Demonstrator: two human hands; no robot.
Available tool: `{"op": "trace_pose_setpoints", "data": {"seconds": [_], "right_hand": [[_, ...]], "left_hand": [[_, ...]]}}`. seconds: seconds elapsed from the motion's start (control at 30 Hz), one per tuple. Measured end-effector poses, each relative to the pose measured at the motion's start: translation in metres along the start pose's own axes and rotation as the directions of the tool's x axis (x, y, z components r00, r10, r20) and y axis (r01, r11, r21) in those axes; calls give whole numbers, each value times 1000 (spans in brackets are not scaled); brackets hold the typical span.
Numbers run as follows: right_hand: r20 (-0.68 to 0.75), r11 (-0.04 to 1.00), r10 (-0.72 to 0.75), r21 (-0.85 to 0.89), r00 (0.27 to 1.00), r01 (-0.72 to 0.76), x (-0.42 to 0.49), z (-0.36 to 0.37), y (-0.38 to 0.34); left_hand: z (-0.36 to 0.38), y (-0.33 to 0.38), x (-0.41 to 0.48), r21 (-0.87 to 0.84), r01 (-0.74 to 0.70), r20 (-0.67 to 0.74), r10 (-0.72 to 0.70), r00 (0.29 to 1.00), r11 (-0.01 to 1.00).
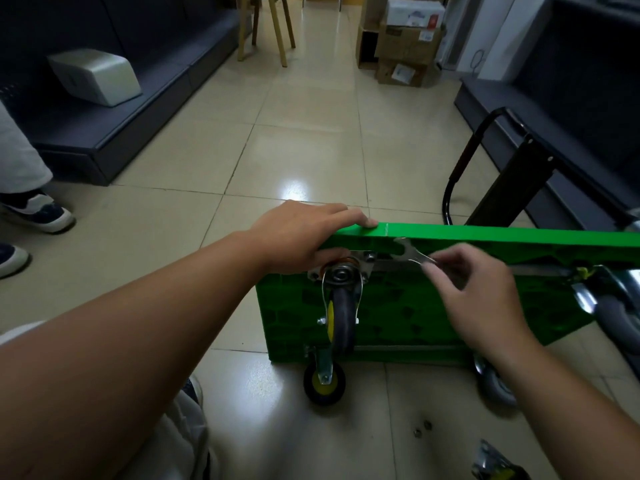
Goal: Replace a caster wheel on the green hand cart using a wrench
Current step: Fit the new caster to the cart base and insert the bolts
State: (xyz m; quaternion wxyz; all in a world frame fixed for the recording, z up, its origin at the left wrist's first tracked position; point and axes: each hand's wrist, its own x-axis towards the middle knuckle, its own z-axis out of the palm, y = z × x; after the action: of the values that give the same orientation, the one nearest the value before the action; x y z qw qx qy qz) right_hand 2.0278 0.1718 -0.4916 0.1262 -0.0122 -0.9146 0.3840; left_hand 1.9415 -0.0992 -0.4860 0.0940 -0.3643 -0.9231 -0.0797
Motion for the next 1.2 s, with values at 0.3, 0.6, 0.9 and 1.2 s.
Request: {"op": "trace_pose_setpoints", "data": {"seconds": [0.3, 0.6, 0.9, 1.2], "right_hand": [[28, 781, 291, 571, 956, -254, -67, 42, 29], [71, 763, 189, 617, 979, -192, -52, 85, 21], [55, 700, 223, 685, 973, -200, -31, 120, 32], [78, 935, -242, -249, 967, 254, 13, 26, 4]], "left_hand": [[-11, 17, -16, 92, 13, 31, -16, 999, 996], [-3, 10, -34, 118, 60, -23, -58, 998, 991], [-1, -1, -29, 89, 44, -28, -42, 999, 995], [-4, 0, -26, 60, 65, -20, -63, 998, 996]]}}
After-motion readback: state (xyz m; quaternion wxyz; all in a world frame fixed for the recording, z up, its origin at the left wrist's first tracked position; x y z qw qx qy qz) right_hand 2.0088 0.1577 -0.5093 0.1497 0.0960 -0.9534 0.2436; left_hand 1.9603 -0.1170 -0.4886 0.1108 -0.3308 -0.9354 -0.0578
